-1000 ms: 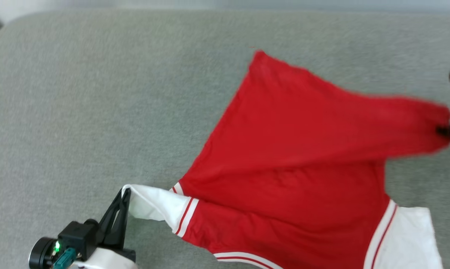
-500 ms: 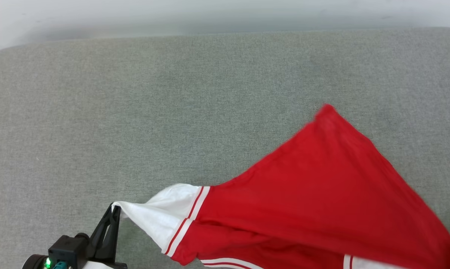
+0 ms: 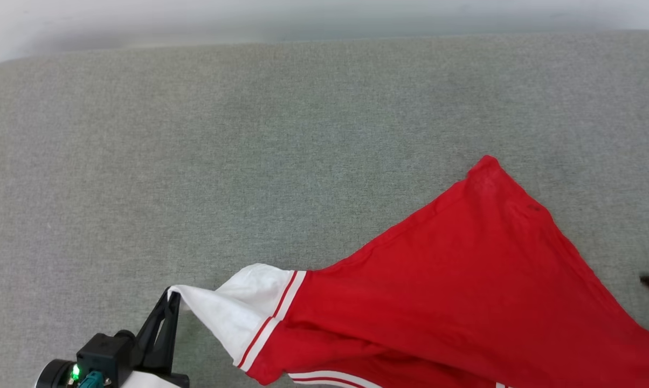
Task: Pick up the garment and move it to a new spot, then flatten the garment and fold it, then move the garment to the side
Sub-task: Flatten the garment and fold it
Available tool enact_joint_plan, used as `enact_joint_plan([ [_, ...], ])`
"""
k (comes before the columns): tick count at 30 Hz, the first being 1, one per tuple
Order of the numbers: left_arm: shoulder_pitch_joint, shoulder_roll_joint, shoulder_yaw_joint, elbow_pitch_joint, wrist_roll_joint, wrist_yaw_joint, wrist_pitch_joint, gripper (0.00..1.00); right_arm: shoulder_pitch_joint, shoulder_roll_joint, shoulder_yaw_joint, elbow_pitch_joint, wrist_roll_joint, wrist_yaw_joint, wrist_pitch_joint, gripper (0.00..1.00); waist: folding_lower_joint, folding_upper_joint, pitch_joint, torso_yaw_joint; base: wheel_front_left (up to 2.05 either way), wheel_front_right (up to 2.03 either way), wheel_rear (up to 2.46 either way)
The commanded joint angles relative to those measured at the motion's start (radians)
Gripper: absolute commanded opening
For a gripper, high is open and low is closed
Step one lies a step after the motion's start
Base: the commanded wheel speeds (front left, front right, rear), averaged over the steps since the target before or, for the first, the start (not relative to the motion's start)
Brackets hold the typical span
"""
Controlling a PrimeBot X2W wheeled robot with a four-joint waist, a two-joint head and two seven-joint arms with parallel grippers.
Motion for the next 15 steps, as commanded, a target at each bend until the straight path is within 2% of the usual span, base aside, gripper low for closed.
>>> enact_joint_plan([
  [1,-0.015,0.004,0.001,-0.005,0.006,0.001,0.000,0.00,-0.042,0.000,-0.021,-0.035,-0.011,0.000,0.023,1.00,0.0000,0.0000,0.009,0.006,0.00,0.00,0.00],
  [4,-0.032,0.004,-0.004,-0.014,0.013,0.000,0.004,0.00,-0.144,0.006,-0.036,-0.090,-0.045,0.000,0.095,1.00,0.0000,0.0000,0.029,0.019,0.00,0.00,0.00],
  [7,-0.054,0.000,-0.014,-0.020,0.020,-0.005,0.007,0.00,-0.264,0.036,0.003,-0.113,-0.077,0.000,0.203,1.00,0.0000,0.0000,0.051,0.036,0.00,0.00,0.00],
  [9,-0.074,-0.005,-0.023,-0.023,0.024,-0.010,0.010,0.00,-0.353,0.065,0.042,-0.107,-0.096,0.000,0.281,1.00,0.0000,0.0000,0.068,0.050,0.00,0.00,0.00],
  [10,-0.074,-0.005,-0.023,-0.023,0.024,-0.010,0.010,0.00,-0.353,0.065,0.042,-0.107,-0.096,0.000,0.281,1.00,0.0000,0.0000,0.068,0.050,0.00,0.00,0.00],
  [15,-0.118,-0.020,-0.034,-0.022,0.031,-0.019,0.009,0.00,-0.550,0.157,0.159,-0.039,-0.147,0.000,0.437,1.00,0.0000,0.0000,0.119,0.081,0.00,0.00,0.00],
])
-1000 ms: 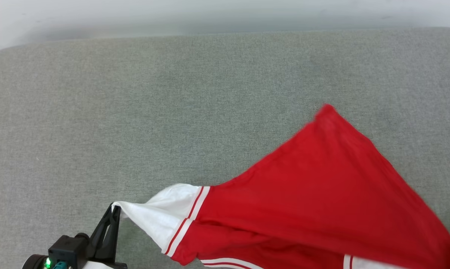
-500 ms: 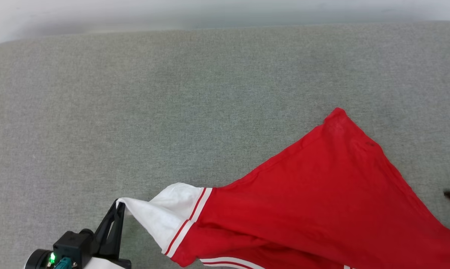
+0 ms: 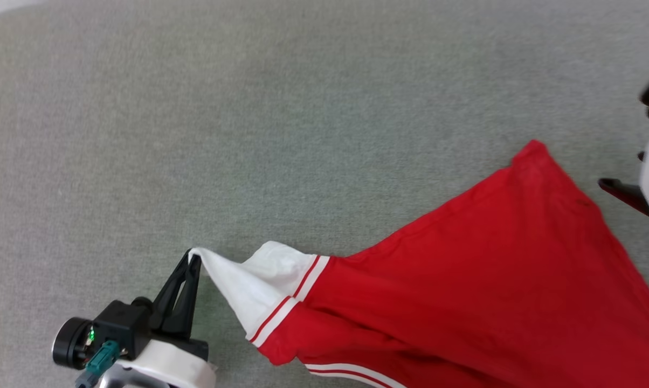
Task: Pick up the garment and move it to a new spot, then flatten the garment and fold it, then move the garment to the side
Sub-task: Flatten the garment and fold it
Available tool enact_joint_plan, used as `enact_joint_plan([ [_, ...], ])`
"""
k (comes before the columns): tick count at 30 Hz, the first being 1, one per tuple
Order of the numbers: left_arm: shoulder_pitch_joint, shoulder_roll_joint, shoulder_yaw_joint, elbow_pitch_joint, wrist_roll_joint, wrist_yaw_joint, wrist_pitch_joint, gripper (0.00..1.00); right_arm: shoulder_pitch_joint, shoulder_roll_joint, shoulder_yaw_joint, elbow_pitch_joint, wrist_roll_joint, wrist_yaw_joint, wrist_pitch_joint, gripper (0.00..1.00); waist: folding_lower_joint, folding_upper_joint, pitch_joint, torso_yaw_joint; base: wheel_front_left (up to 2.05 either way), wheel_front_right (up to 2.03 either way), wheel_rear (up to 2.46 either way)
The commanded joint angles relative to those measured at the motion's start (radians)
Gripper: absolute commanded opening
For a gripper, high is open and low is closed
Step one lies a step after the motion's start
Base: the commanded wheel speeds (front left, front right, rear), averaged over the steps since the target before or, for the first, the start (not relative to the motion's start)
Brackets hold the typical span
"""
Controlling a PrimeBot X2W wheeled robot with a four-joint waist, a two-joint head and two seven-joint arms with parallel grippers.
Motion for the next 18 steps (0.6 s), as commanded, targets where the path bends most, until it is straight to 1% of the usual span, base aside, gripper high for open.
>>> enact_joint_plan([
  [1,-0.017,-0.006,-0.001,-0.002,0.005,-0.002,-0.002,0.00,-0.028,0.014,0.015,0.012,-0.012,0.000,0.011,1.00,0.0000,0.0000,0.026,0.020,0.00,0.00,0.00],
  [3,-0.033,-0.012,-0.005,-0.003,0.010,-0.005,-0.004,0.00,-0.091,0.052,0.053,0.056,-0.030,0.000,0.037,1.00,0.0000,0.0000,0.049,0.031,0.00,0.00,0.00],
  [6,-0.056,-0.020,-0.011,-0.003,0.016,-0.010,-0.006,0.00,-0.164,0.109,0.101,0.126,-0.053,0.000,0.047,1.00,0.0000,0.0000,0.082,0.046,0.00,0.00,0.00],
  [9,-0.078,-0.029,-0.015,-0.003,0.020,-0.013,-0.008,0.00,-0.212,0.141,0.163,0.180,-0.072,0.000,0.045,1.00,0.0000,0.0000,0.113,0.058,0.00,0.00,0.00],
  [12,-0.095,-0.039,-0.019,0.002,0.026,-0.017,-0.010,0.00,-0.232,0.157,0.224,0.222,-0.080,0.000,0.020,1.00,0.0000,0.0000,0.138,0.068,0.00,0.00,0.00],
  [14,-0.103,-0.043,-0.020,0.009,0.028,-0.018,-0.011,0.00,-0.209,0.168,0.276,0.252,-0.062,0.000,0.010,1.00,0.0000,0.0000,0.148,0.069,0.00,0.00,0.00],
  [17,-0.108,-0.047,-0.023,0.021,0.028,-0.024,-0.012,0.00,-0.157,0.153,0.379,0.278,-0.044,0.001,0.015,1.00,0.0000,0.0000,0.153,0.068,0.00,0.00,0.00],
  [18,-0.110,-0.047,-0.022,0.024,0.026,-0.025,-0.012,0.00,-0.146,0.144,0.406,0.281,-0.037,0.002,0.014,0.89,0.0000,0.0000,0.152,0.066,0.00,0.00,0.00],
])
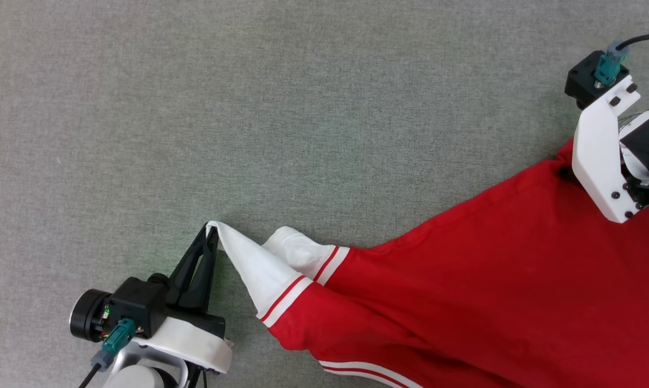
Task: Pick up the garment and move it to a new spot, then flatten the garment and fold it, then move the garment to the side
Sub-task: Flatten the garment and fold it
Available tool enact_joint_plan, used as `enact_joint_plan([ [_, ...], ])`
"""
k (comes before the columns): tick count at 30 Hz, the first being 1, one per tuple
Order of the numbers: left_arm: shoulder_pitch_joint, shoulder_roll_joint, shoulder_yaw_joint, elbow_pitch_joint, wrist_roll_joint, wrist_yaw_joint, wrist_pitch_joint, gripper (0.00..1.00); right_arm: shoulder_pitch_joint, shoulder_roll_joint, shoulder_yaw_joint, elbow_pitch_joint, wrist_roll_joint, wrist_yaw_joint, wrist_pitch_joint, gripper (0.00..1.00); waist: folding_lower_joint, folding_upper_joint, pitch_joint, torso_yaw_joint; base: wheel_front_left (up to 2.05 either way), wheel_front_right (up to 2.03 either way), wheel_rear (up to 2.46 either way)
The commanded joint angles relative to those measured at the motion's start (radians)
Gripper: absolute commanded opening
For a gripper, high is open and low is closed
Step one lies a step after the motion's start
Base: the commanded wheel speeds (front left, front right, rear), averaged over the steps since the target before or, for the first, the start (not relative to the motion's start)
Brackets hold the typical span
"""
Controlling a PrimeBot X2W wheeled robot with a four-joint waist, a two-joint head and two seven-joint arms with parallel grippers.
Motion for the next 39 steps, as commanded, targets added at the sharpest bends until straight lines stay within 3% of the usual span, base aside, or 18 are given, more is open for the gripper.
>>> enact_joint_plan([
  [1,-0.011,-0.001,0.004,0.004,-0.001,-0.004,-0.003,0.00,0.103,0.008,0.089,0.041,0.015,0.005,0.017,0.25,0.0000,-0.0001,-0.002,-0.004,0.00,0.00,0.00],
  [2,-0.012,-0.001,0.005,0.008,-0.001,-0.005,-0.004,0.00,0.098,0.006,0.095,0.044,0.025,0.005,-0.002,0.00,0.0000,-0.0001,-0.005,-0.007,0.00,0.00,0.00],
  [14,-0.004,0.048,0.027,0.030,0.021,-0.006,-0.002,0.00,-0.033,0.020,0.073,0.053,0.082,0.002,-0.367,0.00,0.0000,-0.0001,-0.204,-0.068,0.00,0.00,0.00],
  [21,-0.132,0.105,0.053,-0.007,0.042,-0.029,0.045,0.00,-0.065,0.016,0.033,0.059,0.113,0.002,-0.564,0.00,0.0000,-0.0001,-0.287,-0.101,0.00,0.00,0.00],
  [29,-0.491,0.153,0.089,-0.025,0.073,-0.091,0.139,0.00,-0.201,0.064,-0.094,0.113,0.050,0.002,-0.726,0.00,0.0000,-0.0001,-0.228,-0.132,0.00,0.00,0.00],
  [39,-1.129,0.132,0.067,0.107,0.140,-0.205,0.267,0.00,-0.529,0.191,-0.293,0.248,-0.111,0.002,-0.753,0.00,0.0000,-0.0001,-0.042,-0.142,0.00,0.00,0.00],
])
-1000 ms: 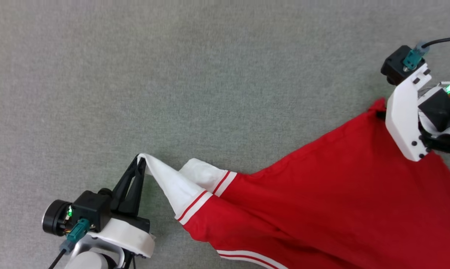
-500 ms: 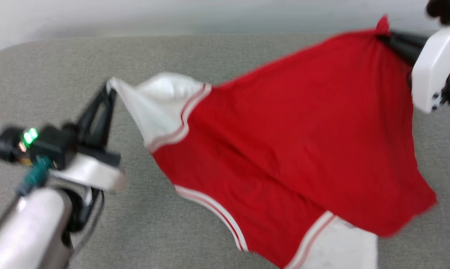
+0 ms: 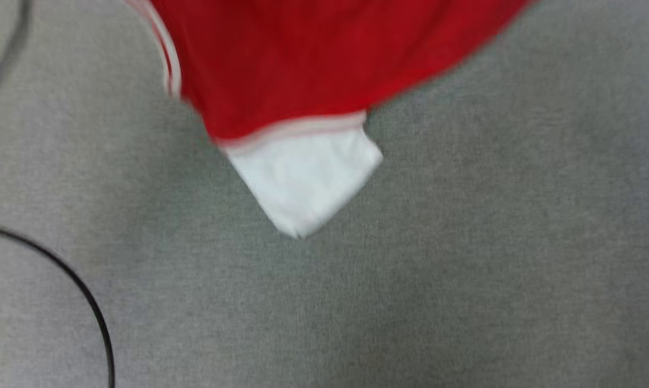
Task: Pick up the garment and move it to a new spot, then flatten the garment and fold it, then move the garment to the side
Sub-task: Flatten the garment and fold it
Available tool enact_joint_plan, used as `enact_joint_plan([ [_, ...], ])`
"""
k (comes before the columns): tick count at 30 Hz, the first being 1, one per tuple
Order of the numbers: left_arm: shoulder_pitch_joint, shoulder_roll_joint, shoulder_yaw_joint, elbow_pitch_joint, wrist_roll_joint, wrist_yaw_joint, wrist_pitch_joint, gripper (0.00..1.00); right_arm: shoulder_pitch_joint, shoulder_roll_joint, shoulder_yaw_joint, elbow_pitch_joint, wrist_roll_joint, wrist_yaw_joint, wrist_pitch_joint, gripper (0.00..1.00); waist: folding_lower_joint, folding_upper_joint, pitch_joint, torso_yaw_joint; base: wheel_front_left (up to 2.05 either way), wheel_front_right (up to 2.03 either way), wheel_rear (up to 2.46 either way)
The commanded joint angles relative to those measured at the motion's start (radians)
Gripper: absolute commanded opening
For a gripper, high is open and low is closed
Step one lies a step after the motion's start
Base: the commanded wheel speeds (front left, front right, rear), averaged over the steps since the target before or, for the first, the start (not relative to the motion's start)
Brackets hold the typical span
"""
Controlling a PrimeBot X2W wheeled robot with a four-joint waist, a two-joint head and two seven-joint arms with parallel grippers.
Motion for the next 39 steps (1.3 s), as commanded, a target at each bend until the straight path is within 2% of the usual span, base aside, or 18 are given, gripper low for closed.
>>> enact_joint_plan([
  [1,-0.091,-0.004,-0.009,0.021,0.021,-0.011,0.010,0.00,-0.060,0.021,-0.024,0.023,-0.026,-0.001,0.000,0.00,-0.0001,0.0000,0.081,-0.002,0.00,0.00,0.00],
  [6,-0.388,-0.057,-0.031,0.139,0.033,-0.046,0.017,0.00,-0.243,0.063,-0.055,0.096,-0.122,-0.001,0.011,0.00,-0.0001,0.0000,0.178,0.010,0.00,0.00,0.00],
  [10,-0.563,-0.087,-0.046,0.248,0.026,-0.059,-0.004,0.00,-0.362,0.085,-0.062,0.150,-0.172,-0.001,0.001,0.00,-0.0001,0.0000,0.230,0.016,0.00,0.00,0.00],
  [14,-0.687,-0.098,-0.054,0.352,0.010,-0.067,-0.041,0.00,-0.455,0.107,-0.055,0.208,-0.197,-0.001,-0.005,0.00,-0.0001,0.0000,0.271,0.025,0.00,0.00,0.00],
  [19,-0.766,-0.109,-0.079,0.466,-0.007,-0.073,-0.100,0.00,-0.522,0.130,-0.038,0.293,-0.219,-0.001,-0.040,0.00,-0.0001,0.0000,0.309,0.037,0.00,0.00,0.00],
  [24,-0.709,-0.101,-0.130,0.578,-0.034,-0.073,-0.176,0.00,-0.457,0.165,0.022,0.384,-0.198,-0.001,-0.110,0.00,-0.0001,0.0000,0.311,0.033,0.00,0.00,0.00],
  [29,-0.584,-0.100,-0.173,0.639,-0.087,-0.073,-0.228,0.00,-0.331,0.195,0.097,0.435,-0.144,-0.001,-0.169,0.00,-0.0001,0.0000,0.269,0.029,0.00,0.00,0.00],
  [32,-0.520,-0.097,-0.191,0.649,-0.106,-0.074,-0.242,0.00,-0.267,0.200,0.132,0.445,-0.120,-0.001,-0.189,0.00,-0.0001,0.0000,0.246,0.027,0.00,0.00,0.00],
  [39,-0.237,-0.080,-0.211,0.618,-0.160,-0.067,-0.271,0.00,-0.044,0.200,0.252,0.419,-0.020,-0.001,-0.250,0.00,-0.0001,0.0000,0.142,0.019,0.00,0.00,0.00],
])
